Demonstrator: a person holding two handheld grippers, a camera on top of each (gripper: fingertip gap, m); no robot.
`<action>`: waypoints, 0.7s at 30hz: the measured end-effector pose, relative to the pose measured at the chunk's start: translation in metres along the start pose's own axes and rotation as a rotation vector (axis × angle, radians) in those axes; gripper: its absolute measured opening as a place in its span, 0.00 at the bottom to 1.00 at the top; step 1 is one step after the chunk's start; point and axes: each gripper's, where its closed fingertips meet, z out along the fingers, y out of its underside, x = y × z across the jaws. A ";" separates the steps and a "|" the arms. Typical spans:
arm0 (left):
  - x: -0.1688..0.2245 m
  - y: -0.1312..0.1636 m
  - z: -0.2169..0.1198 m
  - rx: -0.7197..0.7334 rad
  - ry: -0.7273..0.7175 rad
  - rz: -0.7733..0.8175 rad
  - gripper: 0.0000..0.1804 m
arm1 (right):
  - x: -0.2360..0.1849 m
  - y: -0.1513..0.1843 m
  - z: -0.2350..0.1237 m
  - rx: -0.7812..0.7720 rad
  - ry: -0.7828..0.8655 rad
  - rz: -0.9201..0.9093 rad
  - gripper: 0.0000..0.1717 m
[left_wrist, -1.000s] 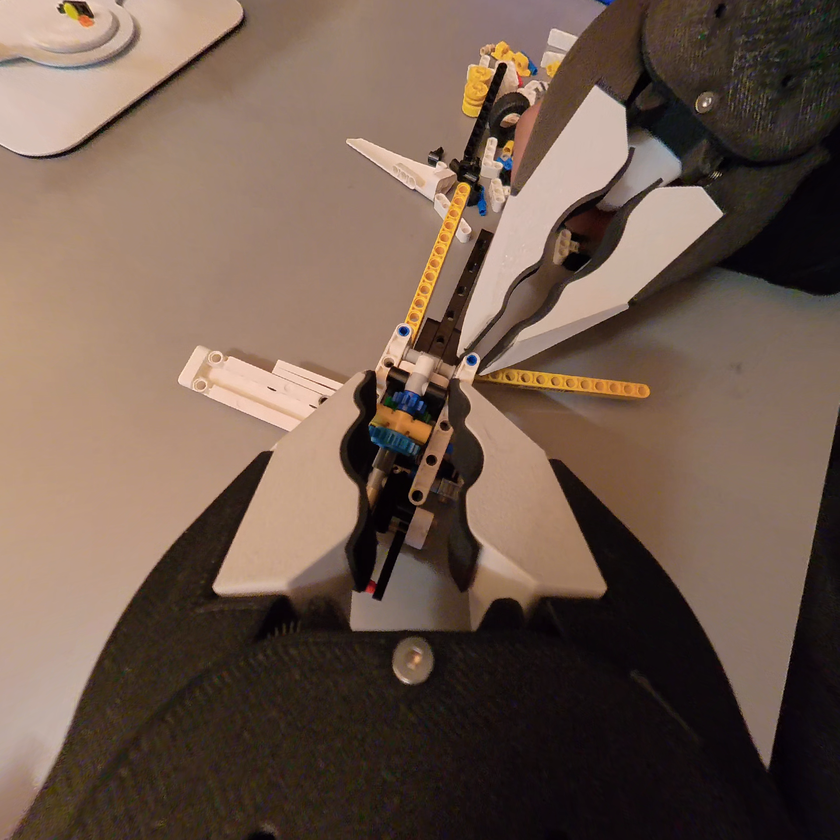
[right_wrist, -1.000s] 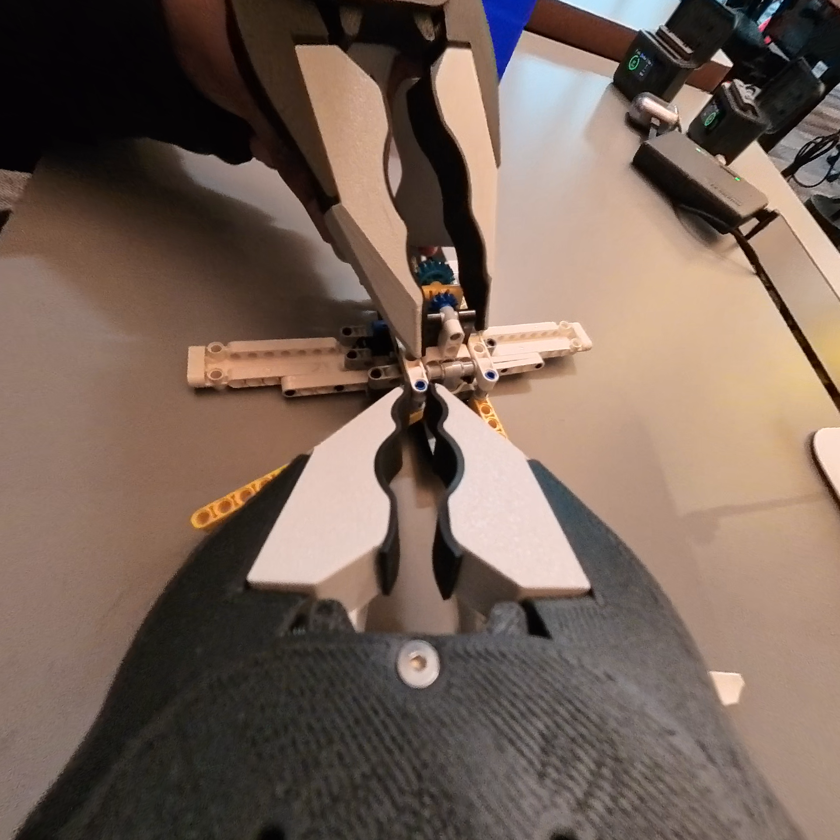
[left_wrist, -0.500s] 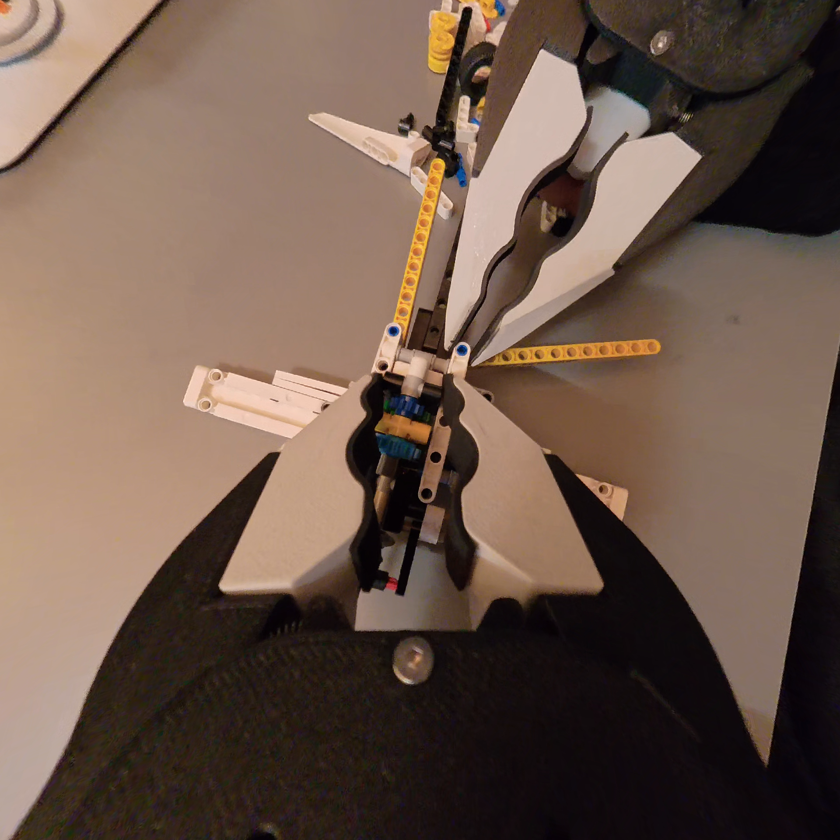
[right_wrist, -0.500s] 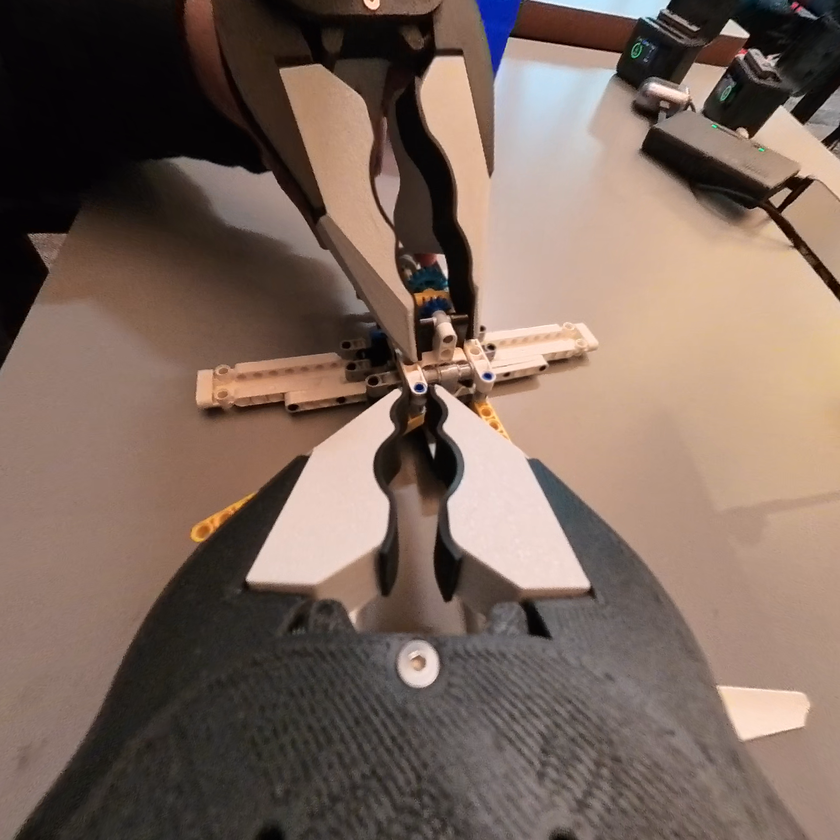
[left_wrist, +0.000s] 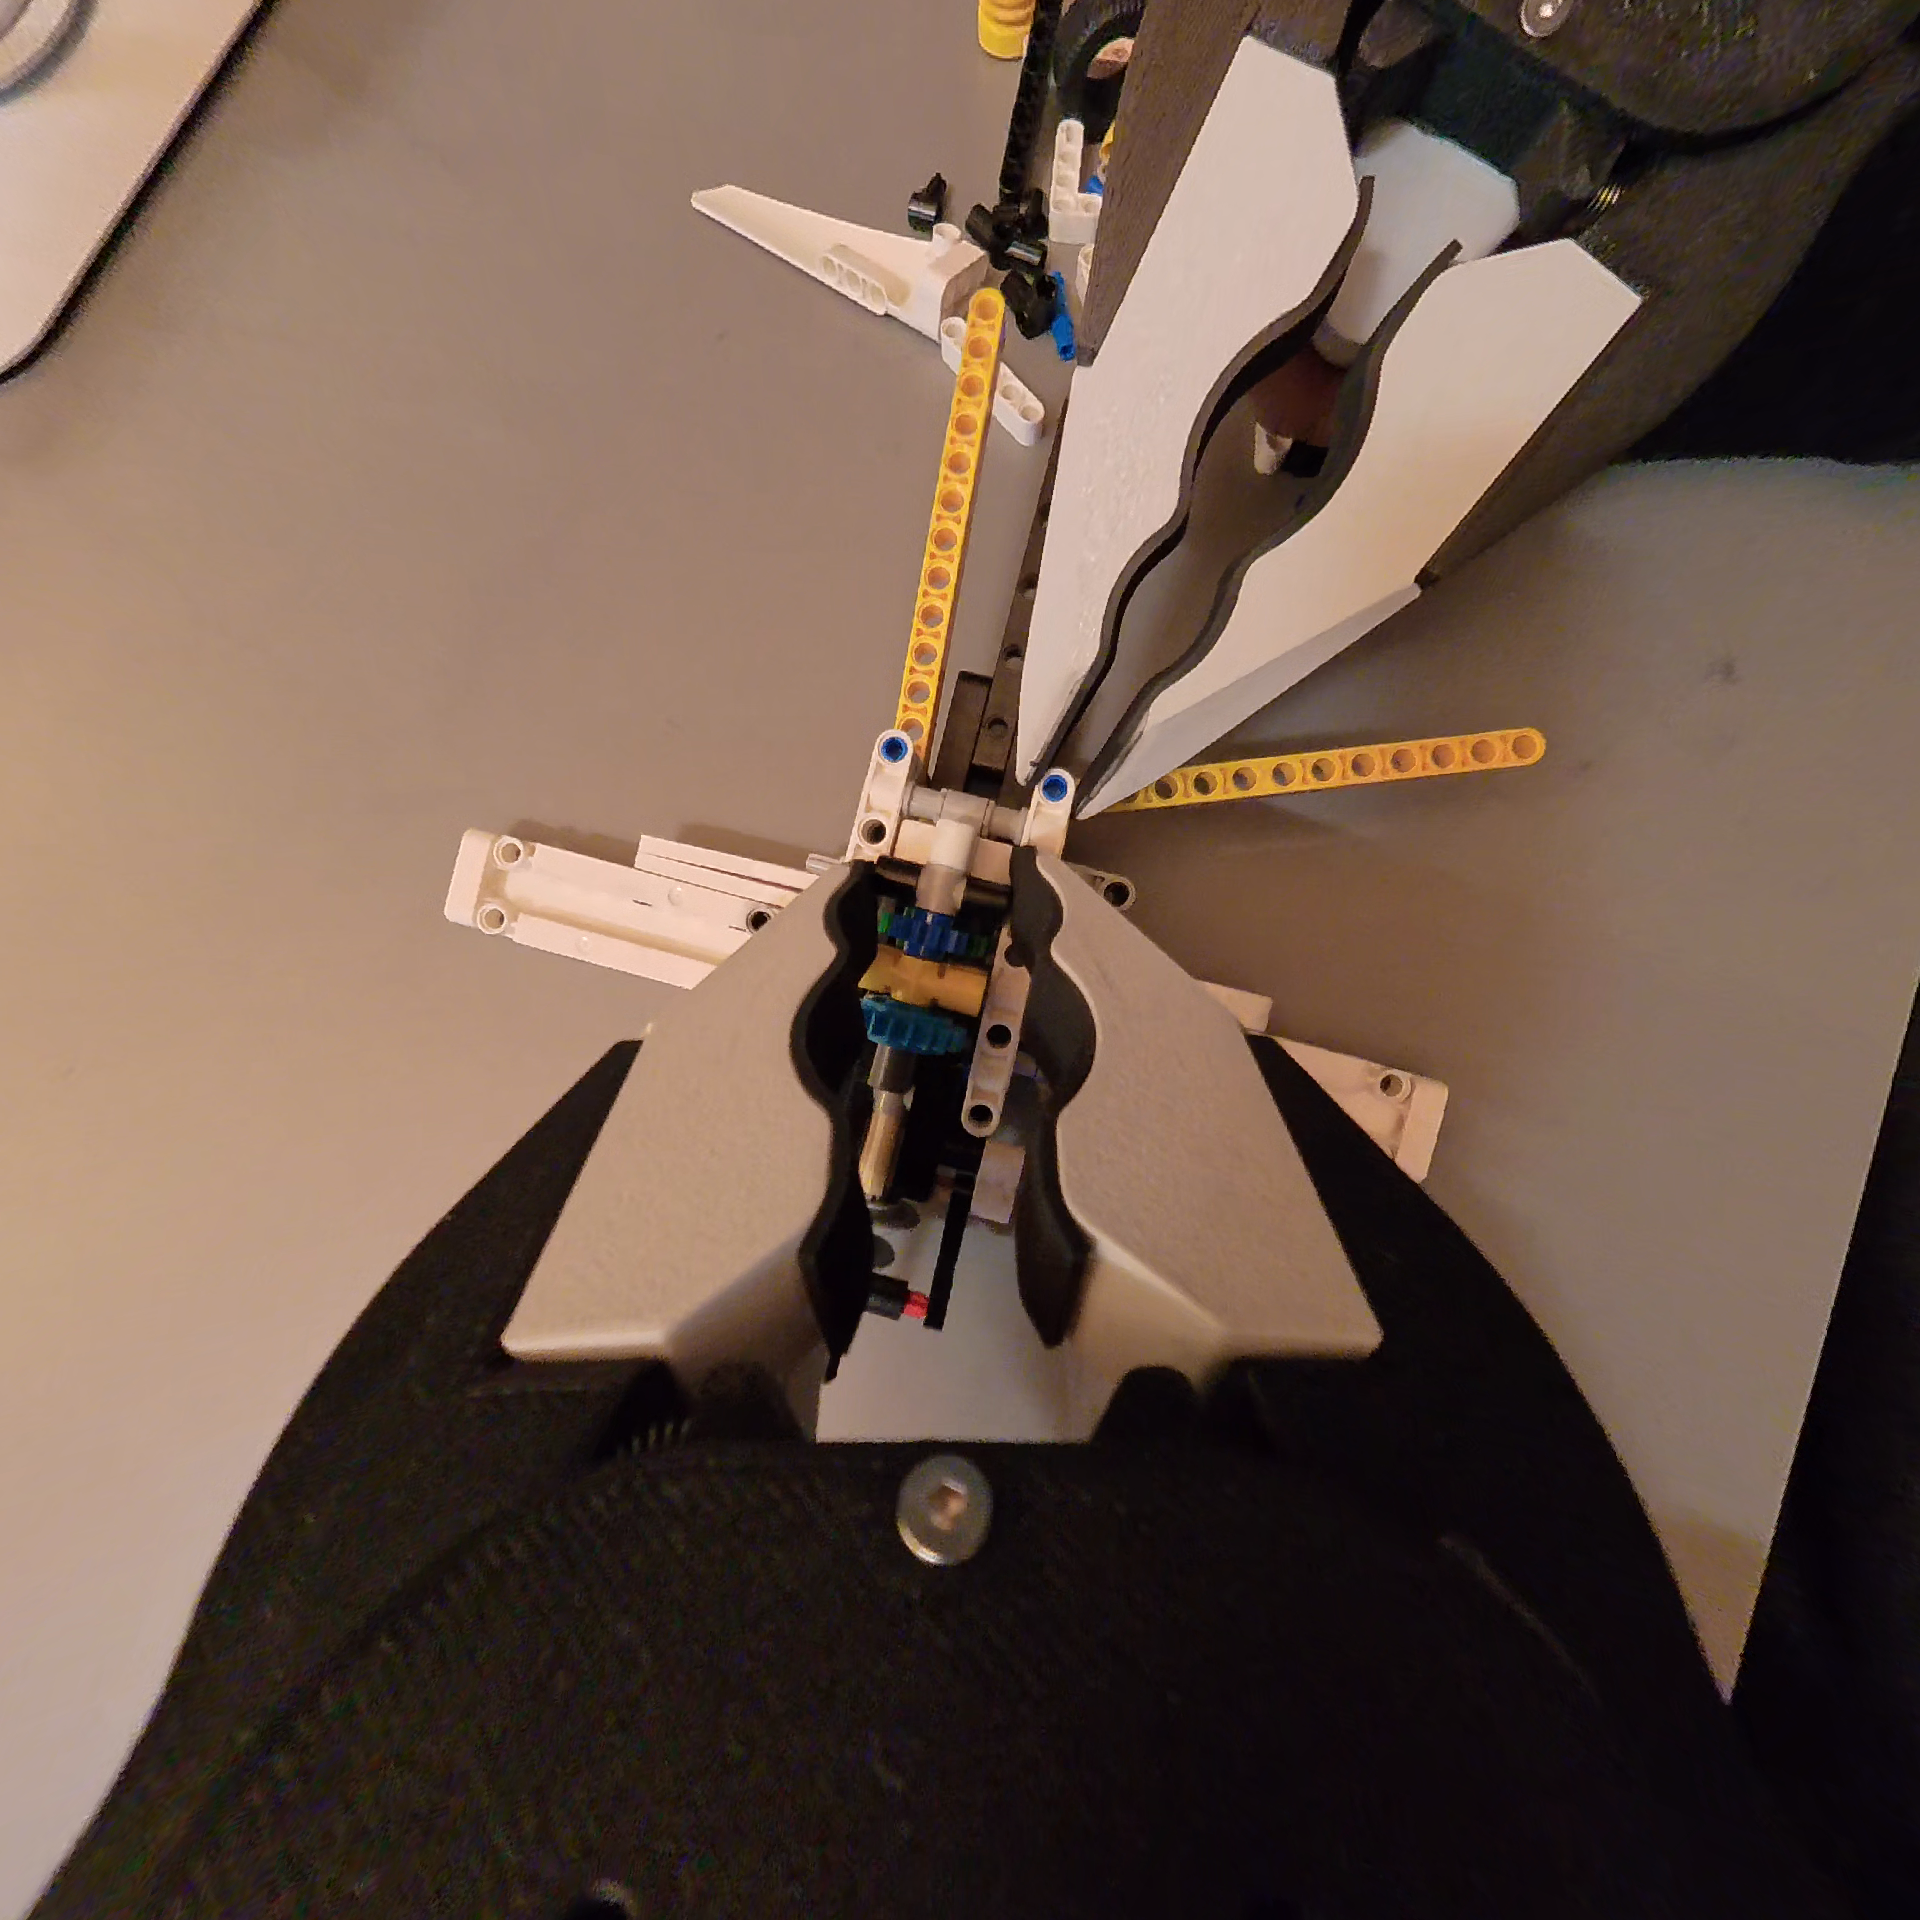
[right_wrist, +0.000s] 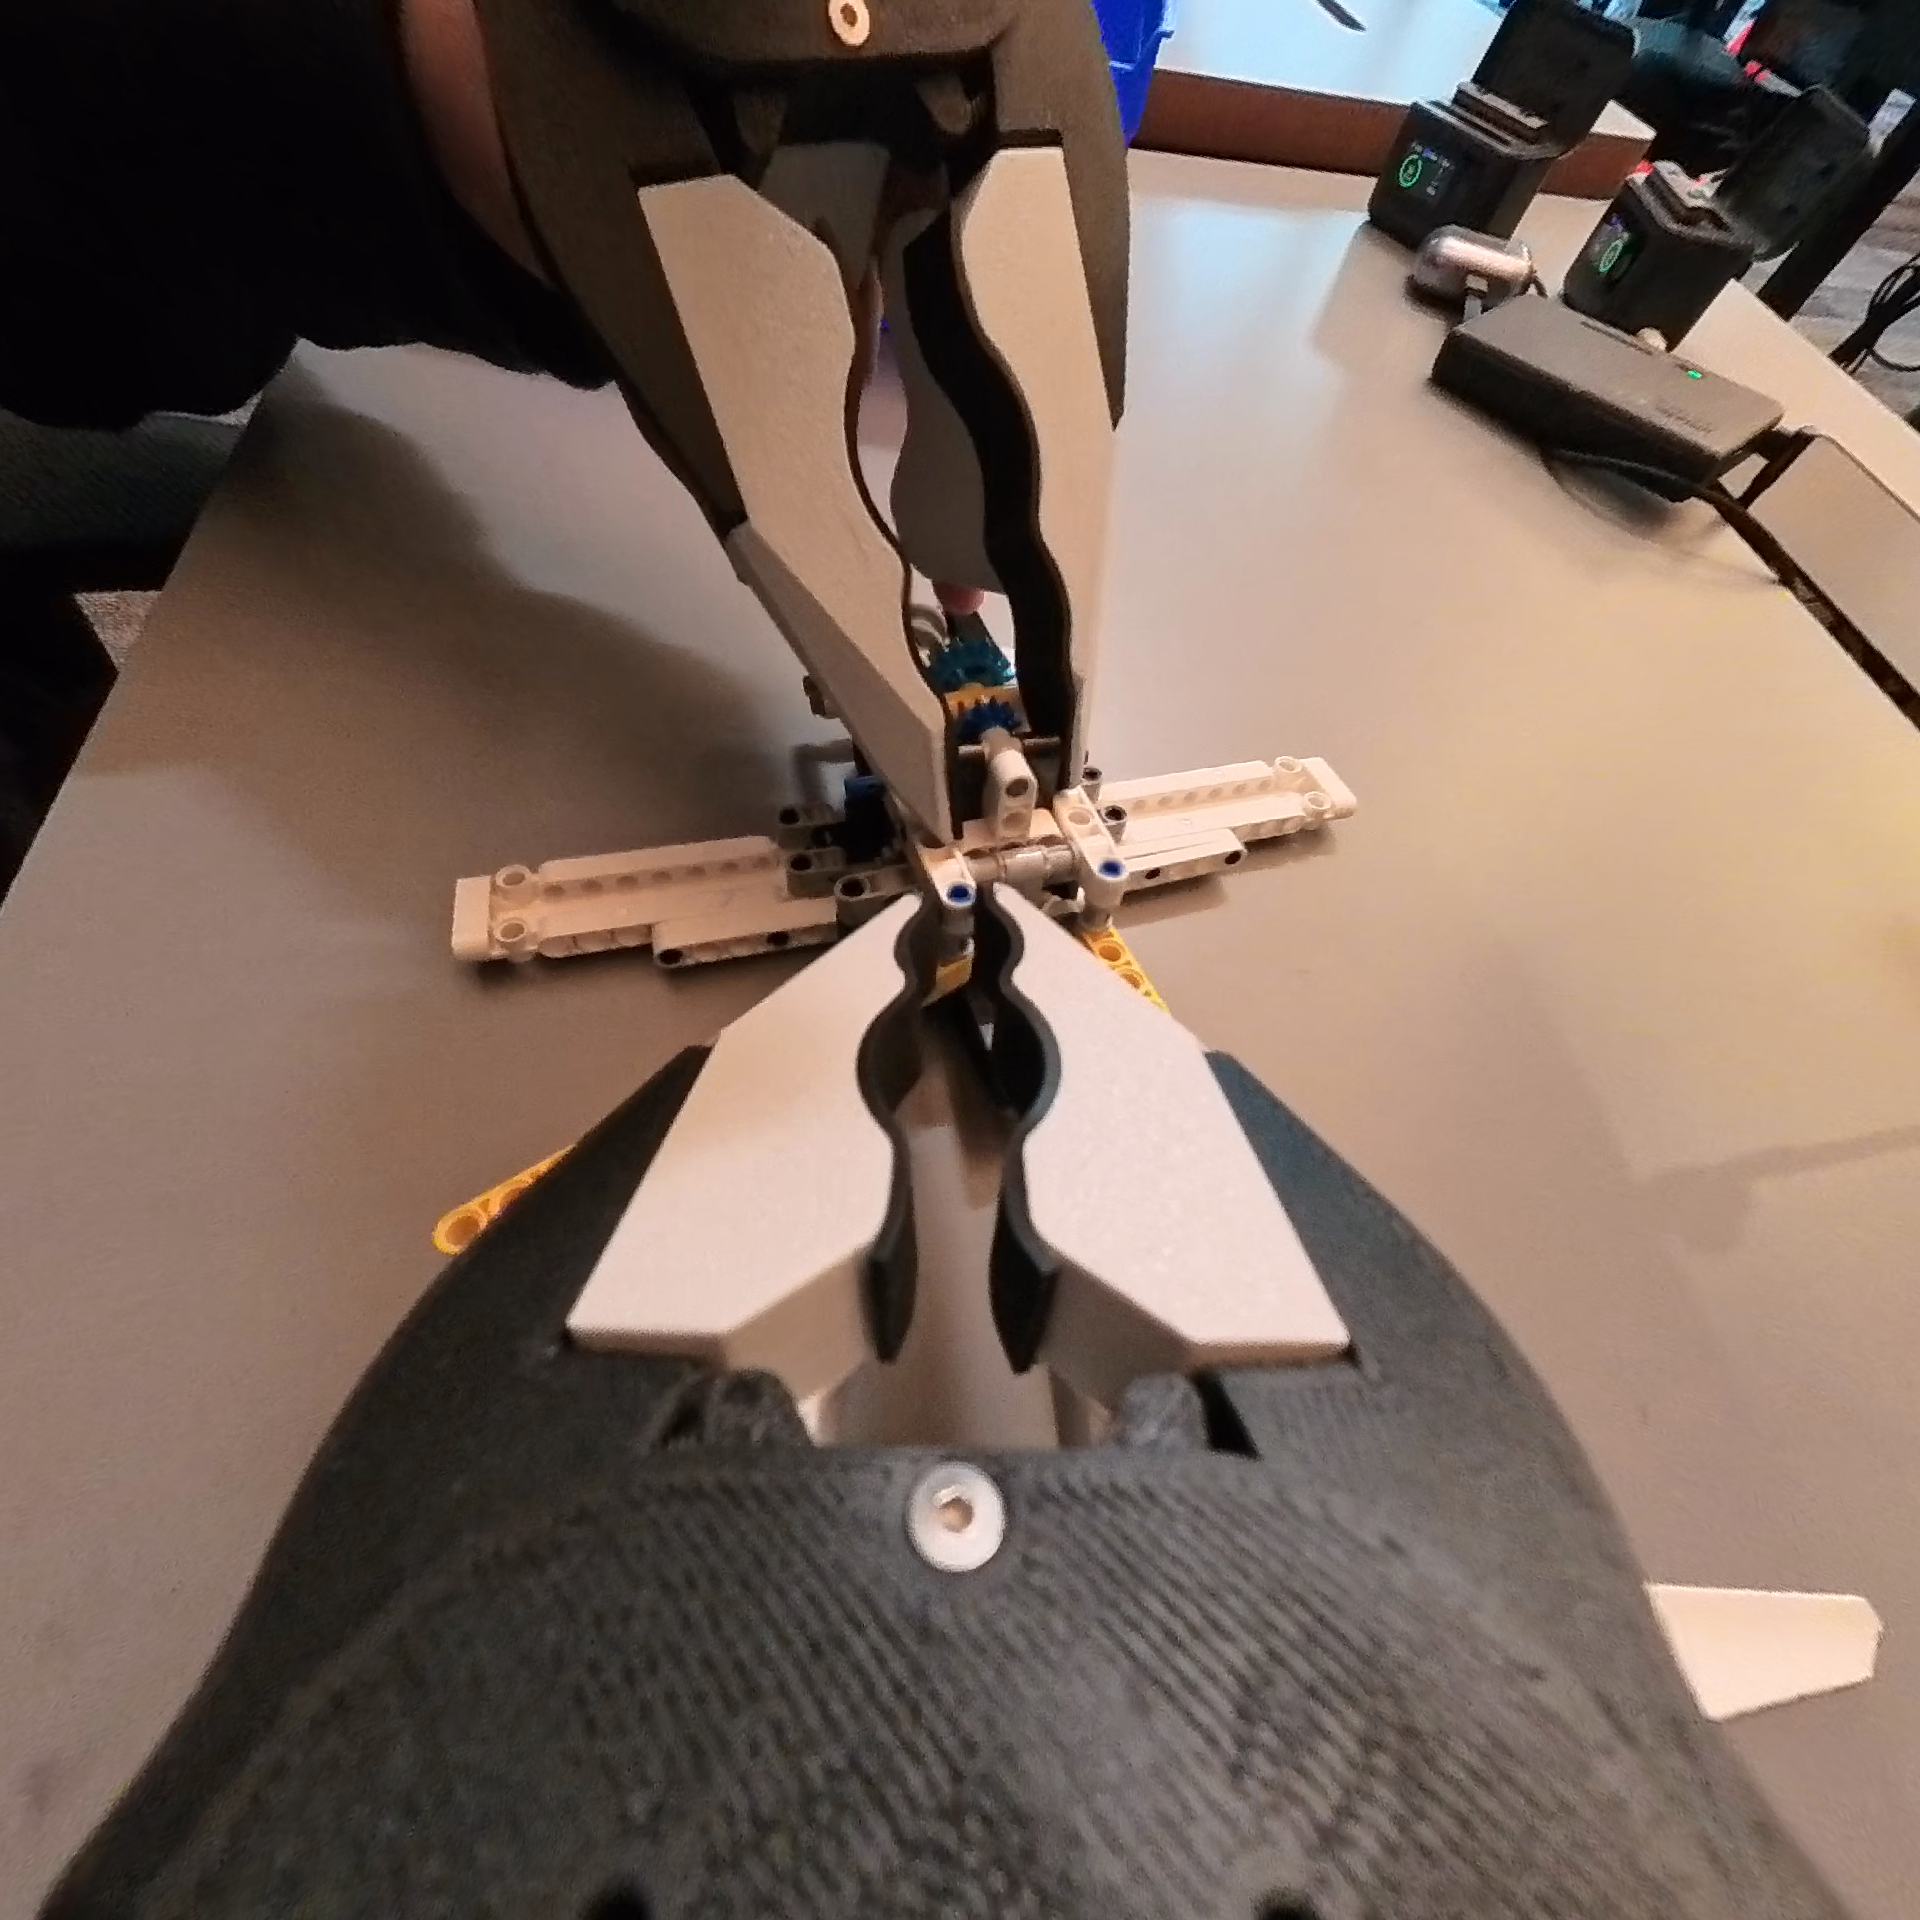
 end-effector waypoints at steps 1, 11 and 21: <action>0.000 0.000 -0.001 -0.001 -0.002 0.003 0.14 | 0.000 -0.001 0.000 0.005 0.001 -0.001 0.02; -0.005 0.000 -0.006 0.058 0.032 -0.047 0.15 | 0.002 -0.010 0.000 0.054 0.034 -0.002 0.02; -0.004 -0.002 0.002 -0.025 0.017 0.015 0.14 | -0.001 0.000 0.006 -0.016 0.095 -0.098 0.05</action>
